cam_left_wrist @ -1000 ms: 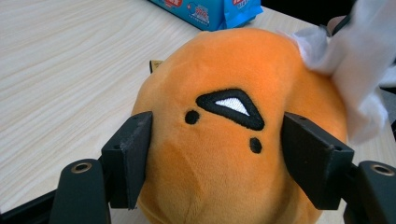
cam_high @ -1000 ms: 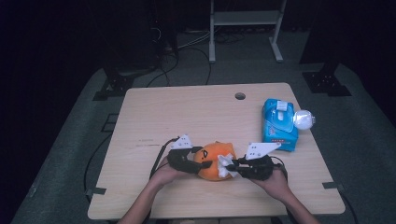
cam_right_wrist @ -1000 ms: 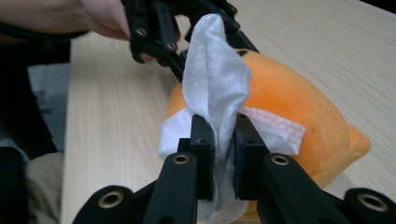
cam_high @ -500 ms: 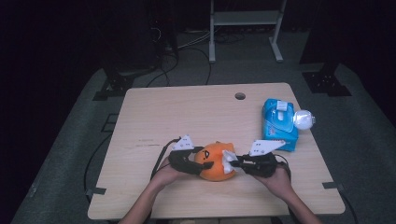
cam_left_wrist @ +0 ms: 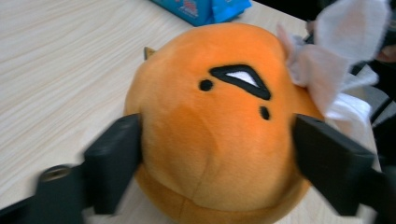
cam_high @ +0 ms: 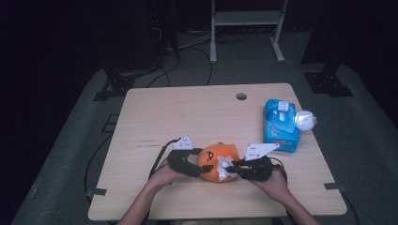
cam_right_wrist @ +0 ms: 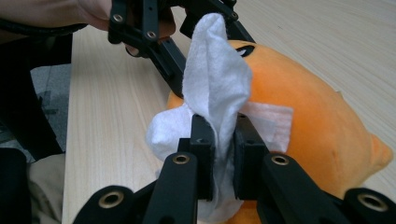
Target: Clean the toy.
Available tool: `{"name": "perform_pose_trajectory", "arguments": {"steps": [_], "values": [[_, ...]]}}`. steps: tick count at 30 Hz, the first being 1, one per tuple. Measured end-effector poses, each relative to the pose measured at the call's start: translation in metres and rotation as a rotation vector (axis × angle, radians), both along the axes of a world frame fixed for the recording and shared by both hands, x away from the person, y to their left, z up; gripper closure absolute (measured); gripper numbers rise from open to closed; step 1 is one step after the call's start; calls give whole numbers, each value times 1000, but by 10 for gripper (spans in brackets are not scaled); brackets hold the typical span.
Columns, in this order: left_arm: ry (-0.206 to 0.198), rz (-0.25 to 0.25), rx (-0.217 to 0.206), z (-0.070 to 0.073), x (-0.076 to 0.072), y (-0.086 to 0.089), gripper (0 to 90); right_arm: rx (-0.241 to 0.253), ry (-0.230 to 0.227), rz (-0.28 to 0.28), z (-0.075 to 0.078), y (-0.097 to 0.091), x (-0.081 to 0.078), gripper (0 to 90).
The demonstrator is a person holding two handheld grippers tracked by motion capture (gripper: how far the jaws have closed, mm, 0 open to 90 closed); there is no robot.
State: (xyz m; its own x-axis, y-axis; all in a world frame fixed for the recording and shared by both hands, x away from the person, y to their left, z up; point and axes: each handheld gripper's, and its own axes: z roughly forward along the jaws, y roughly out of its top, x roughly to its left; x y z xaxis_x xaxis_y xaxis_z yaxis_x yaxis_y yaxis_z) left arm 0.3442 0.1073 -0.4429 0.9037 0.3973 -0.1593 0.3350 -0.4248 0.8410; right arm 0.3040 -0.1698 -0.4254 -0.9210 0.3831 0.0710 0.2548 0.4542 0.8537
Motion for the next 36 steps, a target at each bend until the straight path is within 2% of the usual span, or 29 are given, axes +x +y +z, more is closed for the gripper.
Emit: {"name": "perform_pose_trajectory", "arguments": {"steps": [2, 4, 5, 7, 8, 9, 10, 11, 12, 13, 14, 15, 16, 19, 20, 21, 23, 24, 27, 30, 31, 32, 33, 35, 36], "values": [[-34, -13, 2, 3, -2, -6, 278, -14, -19, -1, 2, 5, -2, 802], [-86, -31, 20, 7, -7, -14, 292, -20, -49, -2, 6, 12, -4, 802], [-95, -30, 29, 8, -8, -15, 291, -33, -70, -19, 10, 11, -3, 803], [-98, -36, 28, 8, -7, -13, 291, -30, -75, -30, 11, 8, -2, 804], [-97, -37, 22, 7, -6, -11, 287, -15, -72, -53, 12, 2, 0, 805], [-100, -38, 16, 6, -6, -6, 250, -4, -64, -77, 12, -7, 4, 804], [-100, -38, 16, 6, -6, -6, 211, -4, -64, -77, 12, -7, 4, 804], [-93, -24, 6, 7, -4, -4, 157, -10, -54, -108, 10, -17, 6, 804], [-80, -12, 3, 7, -3, -3, 157, -10, -54, -108, 10, -17, 6, 804], [-69, -2, 6, 7, -2, -1, 96, -5, -43, -120, 8, -22, 7, 804], [-55, 1, -2, 7, -1, 0, 96, -5, -43, -120, 8, -22, 7, 804], [-43, -6, -5, 5, 0, 0, 153, -5, -41, -120, 7, -23, 7, 804], [-37, -26, -6, 4, 0, -1, 153, -5, -41, -120, 7, -23, 7, 804], [-78, -37, 13, 5, -4, -7, 284, -21, -68, -106, 10, -13, 4, 803], [-99, -43, 21, 8, -7, -11, 307, -26, -80, -97, 11, -7, 2, 804], [-141, -52, 52, 12, -12, -15, 330, -25, -93, -69, 13, 4, 0, 804], [-153, -56, 63, 13, -13, -16, 333, -35, -106, -66, 13, 6, -2, 803], [-152, -58, 53, 13, -13, -14, 337, -44, -118, -66, 15, 7, -2, 804], [-134, -48, 25, 9, -10, -10, 313, -28, -112, -94, 16, -4, 2, 804], [-71, 26, 3, 6, -2, -8, 126, -32, -97, -131, 14, -17, 7, 804], [-62, 17, -12, 5, -1, -8, 131, -27, -87, -139, 12, -20, 8, 803], [-52, -7, -27, 4, -1, -8, 182, -22, -77, -146, 11, -22, 9, 804], [-66, -10, -18, 3, -3, -10, 266, -26, -74, -147, 11, -19, 8, 804], [-98, -18, -4, 7, -6, -15, 294, -26, -81, -142, 13, -15, 7, 803], [-128, -20, 9, 10, -9, -18, 315, -20, -83, -128, 14, -11, 5, 804]]}}
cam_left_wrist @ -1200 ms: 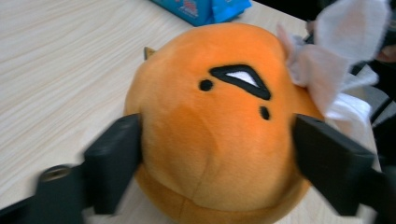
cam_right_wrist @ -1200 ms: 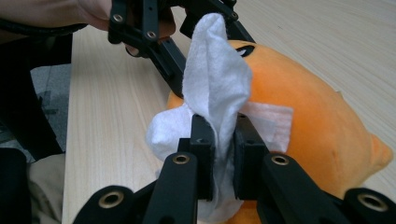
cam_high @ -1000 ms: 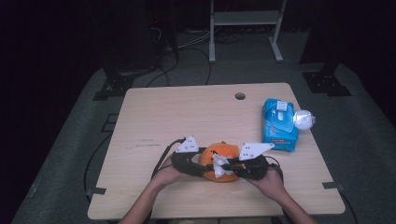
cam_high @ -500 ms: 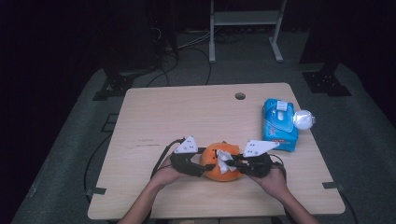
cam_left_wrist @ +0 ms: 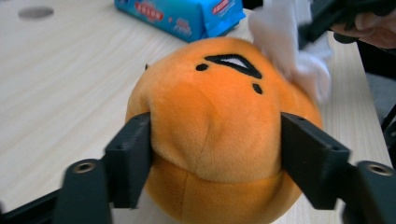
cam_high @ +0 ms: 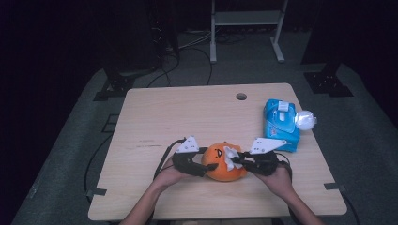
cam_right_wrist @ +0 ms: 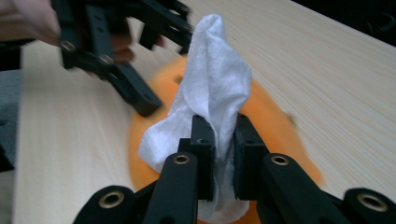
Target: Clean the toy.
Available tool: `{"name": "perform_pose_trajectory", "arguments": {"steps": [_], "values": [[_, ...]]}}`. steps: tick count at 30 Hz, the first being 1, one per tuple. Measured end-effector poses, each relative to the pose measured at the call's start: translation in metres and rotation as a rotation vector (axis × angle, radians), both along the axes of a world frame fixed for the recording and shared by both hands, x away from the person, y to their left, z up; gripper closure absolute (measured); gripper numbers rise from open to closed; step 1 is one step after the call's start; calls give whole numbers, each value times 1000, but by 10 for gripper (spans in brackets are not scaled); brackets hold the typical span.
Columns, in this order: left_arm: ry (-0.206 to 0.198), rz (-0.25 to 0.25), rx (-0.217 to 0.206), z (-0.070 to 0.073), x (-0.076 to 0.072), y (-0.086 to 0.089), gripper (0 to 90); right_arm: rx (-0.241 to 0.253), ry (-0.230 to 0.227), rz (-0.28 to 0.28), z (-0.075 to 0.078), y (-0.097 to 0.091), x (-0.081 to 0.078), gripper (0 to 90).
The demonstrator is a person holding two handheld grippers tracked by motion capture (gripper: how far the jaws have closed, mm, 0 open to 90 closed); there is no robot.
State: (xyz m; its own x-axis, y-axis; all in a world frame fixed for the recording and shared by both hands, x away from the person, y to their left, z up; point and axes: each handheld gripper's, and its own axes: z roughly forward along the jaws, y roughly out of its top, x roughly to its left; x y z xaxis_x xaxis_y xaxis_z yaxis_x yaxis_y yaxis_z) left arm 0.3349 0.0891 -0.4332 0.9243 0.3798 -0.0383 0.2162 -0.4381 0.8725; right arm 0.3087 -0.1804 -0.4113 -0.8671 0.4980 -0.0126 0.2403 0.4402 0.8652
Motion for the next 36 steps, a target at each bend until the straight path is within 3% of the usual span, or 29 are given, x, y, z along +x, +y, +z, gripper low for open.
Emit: {"name": "perform_pose_trajectory", "arguments": {"steps": [3, 6, 8, 9, 10, 12, 13, 14, 16, 18, 22, 24, 26, 30, 31, 32, 34, 35, 36], "values": [[-85, -26, 63, 6, -11, -10, 342, -5, -36, 61, 7, 18, -7, 803], [-96, -44, 55, 7, -13, -10, 345, -7, -50, 58, 10, 16, -7, 803], [-80, -43, 39, 4, -10, -7, 330, 3, -37, 27, 10, 5, -2, 803], [-54, -27, 21, 3, -7, -6, 219, -3, -20, 1, 5, -4, 3, 804], [-32, -10, 6, 2, -5, -5, 219, -3, -20, 1, 5, -4, 3, 804], [42, 35, -23, -1, 3, -2, 119, 10, 15, -6, 0, -10, 7, 804], [81, 35, -41, -4, 6, -2, 101, 25, 33, -8, -2, -12, 8, 804], [92, 16, -55, -7, 6, -1, 146, 30, 39, -9, -3, -12, 9, 804], [62, 4, -38, -6, 4, -2, 236, 14, 24, -9, -1, -10, 8, 804], [28, -4, -17, -2, 0, -4, 269, 6, 8, -6, 2, -7, 5, 805], [-93, -54, 38, 6, -14, -17, 304, 45, -12, 53, 12, 6, -3, 805], [-165, -82, 87, 9, -23, -24, 307, 52, -17, 82, 15, 14, -8, 804], [-183, -87, 98, 10, -25, -25, 311, 50, -28, 89, 17, 16, -8, 804], [-164, -90, 85, 6, -23, -20, 306, 31, -31, 27, 16, 2, -1, 805], [-141, -82, 70, 6, -20, -19, 288, 23, -27, 12, 14, -3, 1, 805], [-117, -70, 55, 5, -19, -19, 236, 39, 6, 7, 11, -9, 4, 805], [-44, -43, 21, 5, -13, -18, 161, 40, 22, 9, 8, -12, 5, 807], [-11, -32, 5, 3, -10, -18, 148, 36, 19, 12, 7, -12, 4, 806], [-3, -29, 2, 2, -9, -18, 201, 21, 7, 14, 8, -8, 2, 807]]}}
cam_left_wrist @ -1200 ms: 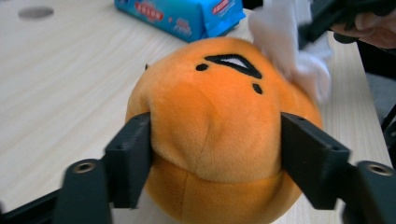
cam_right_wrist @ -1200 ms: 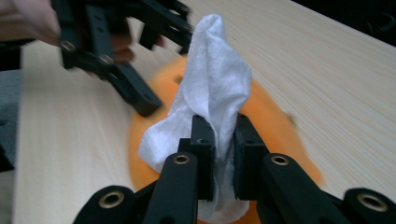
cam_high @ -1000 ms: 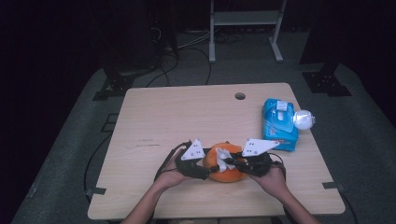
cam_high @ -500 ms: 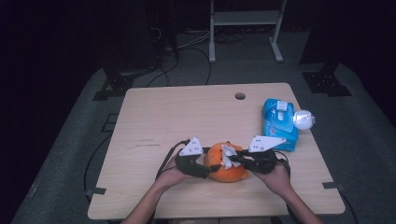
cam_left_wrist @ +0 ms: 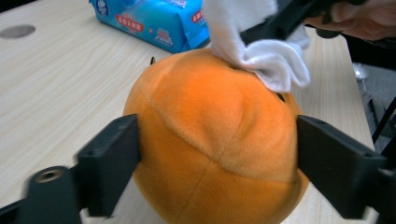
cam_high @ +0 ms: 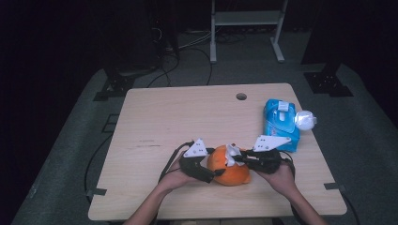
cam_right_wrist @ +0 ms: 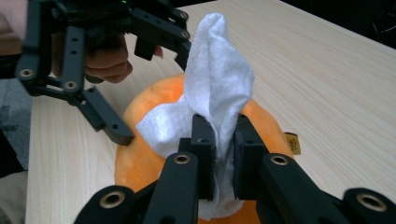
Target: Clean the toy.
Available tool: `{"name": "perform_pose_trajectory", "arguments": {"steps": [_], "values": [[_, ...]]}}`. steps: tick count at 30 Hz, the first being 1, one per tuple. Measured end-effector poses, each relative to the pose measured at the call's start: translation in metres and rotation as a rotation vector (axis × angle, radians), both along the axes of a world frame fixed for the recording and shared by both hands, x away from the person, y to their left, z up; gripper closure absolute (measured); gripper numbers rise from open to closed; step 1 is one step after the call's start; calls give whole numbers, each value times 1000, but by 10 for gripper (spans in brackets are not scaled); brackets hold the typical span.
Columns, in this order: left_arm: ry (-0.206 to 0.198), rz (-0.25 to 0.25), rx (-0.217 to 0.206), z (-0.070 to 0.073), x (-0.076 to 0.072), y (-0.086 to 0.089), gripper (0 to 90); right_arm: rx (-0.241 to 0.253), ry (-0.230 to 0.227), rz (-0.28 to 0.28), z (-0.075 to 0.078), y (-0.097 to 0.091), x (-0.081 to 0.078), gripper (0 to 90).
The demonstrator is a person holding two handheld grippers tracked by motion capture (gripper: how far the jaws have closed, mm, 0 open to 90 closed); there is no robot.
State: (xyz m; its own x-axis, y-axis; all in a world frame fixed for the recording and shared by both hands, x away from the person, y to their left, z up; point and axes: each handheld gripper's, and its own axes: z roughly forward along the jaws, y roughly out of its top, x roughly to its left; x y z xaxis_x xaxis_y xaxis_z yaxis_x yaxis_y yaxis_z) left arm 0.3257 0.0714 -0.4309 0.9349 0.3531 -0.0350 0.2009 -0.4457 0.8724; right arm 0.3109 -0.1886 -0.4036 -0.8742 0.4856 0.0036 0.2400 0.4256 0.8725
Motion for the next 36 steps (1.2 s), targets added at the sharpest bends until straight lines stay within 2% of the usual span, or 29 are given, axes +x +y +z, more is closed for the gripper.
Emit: {"name": "perform_pose_trajectory", "arguments": {"steps": [1, 3, 4, 6, 8, 11, 15, 17, 19, 21, 23, 25, 28, 32, 34, 36], "values": [[-3, -1, 1, -1, -1, 0, 201, 0, 0, 0, 0, 0, 0, 807], [-32, -6, 10, 1, -4, 0, 268, -2, -29, 27, 5, 9, -6, 807], [-61, -17, 25, 2, -6, -2, 268, -2, -29, 27, 5, 9, -6, 807], [-121, -41, 61, 4, -12, -6, 287, 13, -24, 63, 7, 18, -10, 807], [-162, -57, 96, 5, -17, -8, 291, 9, -25, 90, 8, 27, -13, 807], [-160, -59, 93, 3, -16, -5, 298, -9, -38, 77, 9, 26, -13, 807], [-116, -50, 86, -3, -9, 4, 298, -10, -3, 0, 2, 4, 0, 807], [-108, -52, 81, -4, -9, 5, 299, -11, 18, -24, -3, -5, 4, 807], [-127, -54, 91, -2, -11, 2, 299, -9, 19, -28, -3, -5, 3, 809], [-151, -59, 98, 0, -13, -2, 299, -18, -16, -19, 0, 2, -3, 809], [-202, -68, 124, 1, -18, -6, 299, 20, -19, 28, 3, 11, -7, 809], [-225, -74, 151, 1, -21, -8, 296, 15, -32, 53, 5, 23, -10, 809], [-202, -73, 132, -1, -19, -3, 299, 0, -37, 55, 5, 25, -9, 809], [-150, -66, 99, -4, -14, 1, 296, 16, 4, 11, -1, 9, -1, 809], [-130, -62, 86, -2, -13, 1, 250, 35, 27, 5, -4, 4, 0, 809], [-83, -40, 52, 1, -10, -1, 178, 31, 18, 3, -4, 6, -2, 809]]}}
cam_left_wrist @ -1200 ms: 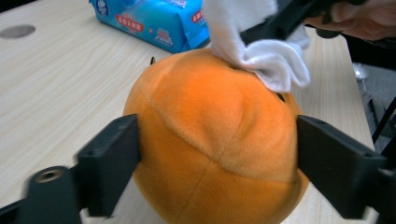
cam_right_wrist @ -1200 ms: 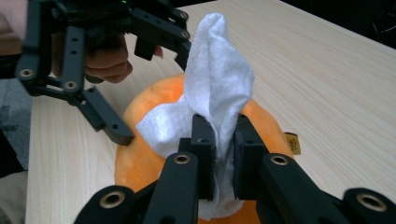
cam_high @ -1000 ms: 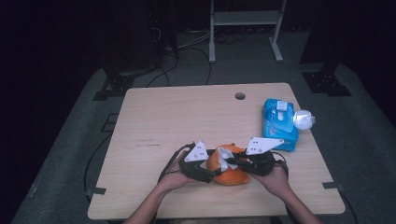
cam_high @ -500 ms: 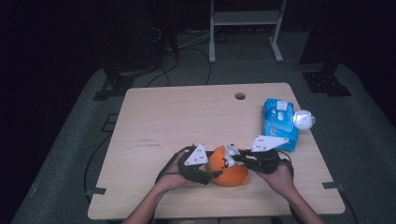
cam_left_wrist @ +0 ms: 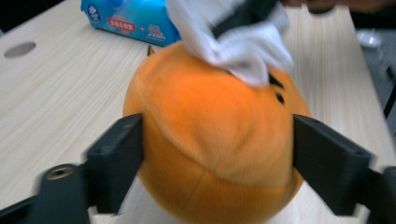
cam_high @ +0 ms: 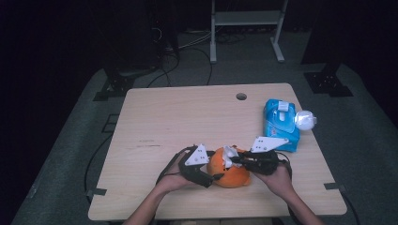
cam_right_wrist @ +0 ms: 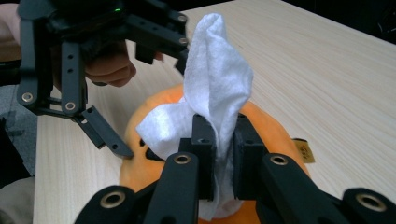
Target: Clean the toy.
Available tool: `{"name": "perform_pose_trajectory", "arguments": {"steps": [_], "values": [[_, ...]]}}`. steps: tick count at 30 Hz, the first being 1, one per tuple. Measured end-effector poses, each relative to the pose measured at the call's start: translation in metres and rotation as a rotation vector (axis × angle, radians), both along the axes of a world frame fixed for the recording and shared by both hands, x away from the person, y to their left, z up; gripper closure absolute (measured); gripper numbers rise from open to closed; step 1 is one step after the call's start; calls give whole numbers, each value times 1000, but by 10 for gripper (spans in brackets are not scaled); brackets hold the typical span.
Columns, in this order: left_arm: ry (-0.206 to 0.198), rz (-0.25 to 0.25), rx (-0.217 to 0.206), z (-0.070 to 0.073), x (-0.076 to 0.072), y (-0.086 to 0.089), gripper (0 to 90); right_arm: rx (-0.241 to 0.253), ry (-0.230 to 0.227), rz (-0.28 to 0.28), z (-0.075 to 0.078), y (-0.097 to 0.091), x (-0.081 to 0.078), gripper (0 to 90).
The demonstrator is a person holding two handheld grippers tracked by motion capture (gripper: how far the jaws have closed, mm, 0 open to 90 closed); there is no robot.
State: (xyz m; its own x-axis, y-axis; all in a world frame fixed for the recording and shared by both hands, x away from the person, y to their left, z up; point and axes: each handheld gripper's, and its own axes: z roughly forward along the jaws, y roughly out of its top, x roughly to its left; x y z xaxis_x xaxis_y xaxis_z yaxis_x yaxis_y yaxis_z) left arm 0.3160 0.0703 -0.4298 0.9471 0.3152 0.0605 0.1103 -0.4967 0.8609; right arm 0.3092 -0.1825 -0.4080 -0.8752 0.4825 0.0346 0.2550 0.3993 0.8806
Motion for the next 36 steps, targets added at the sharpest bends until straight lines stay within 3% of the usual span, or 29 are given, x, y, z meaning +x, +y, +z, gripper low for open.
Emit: {"name": "perform_pose_trajectory", "arguments": {"steps": [2, 4, 8, 15, 17, 19, 21, 24, 29, 33, 34, 36], "values": [[14, 7, -17, 0, 0, -2, 163, 16, 6, 16, 1, 5, -3, 808], [-20, 0, 0, -1, -2, -3, 248, 19, -6, 52, 2, 18, -8, 807], [-54, -10, 28, -2, -4, 0, 292, -12, -26, 59, 3, 23, -9, 809], [-2, -2, 16, -9, 2, 12, 302, -14, 19, -52, -4, -13, 5, 809], [10, 1, 15, -7, 3, 11, 275, -10, 22, -51, -5, -14, 5, 809], [10, 12, 4, -1, 4, 8, 175, -14, 12, -47, -4, -9, 3, 809], [0, 5, -19, 3, 3, 5, 169, -12, -9, -24, -2, -1, -1, 808], [-20, -3, 3, -1, 2, 6, 258, -20, -24, 4, 0, 8, -4, 808], [39, 24, 1, -7, 10, 19, 330, -30, -4, -27, -2, -4, 3, 808], [58, 29, -15, -8, 12, 23, 316, -27, 26, -62, -8, -18, 7, 808], [49, 35, -13, -5, 12, 21, 214, -39, 15, -60, -8, -15, 5, 809], [34, 31, -40, 1, 10, 17, 193, -44, 8, -59, -7, -13, 4, 809]]}}
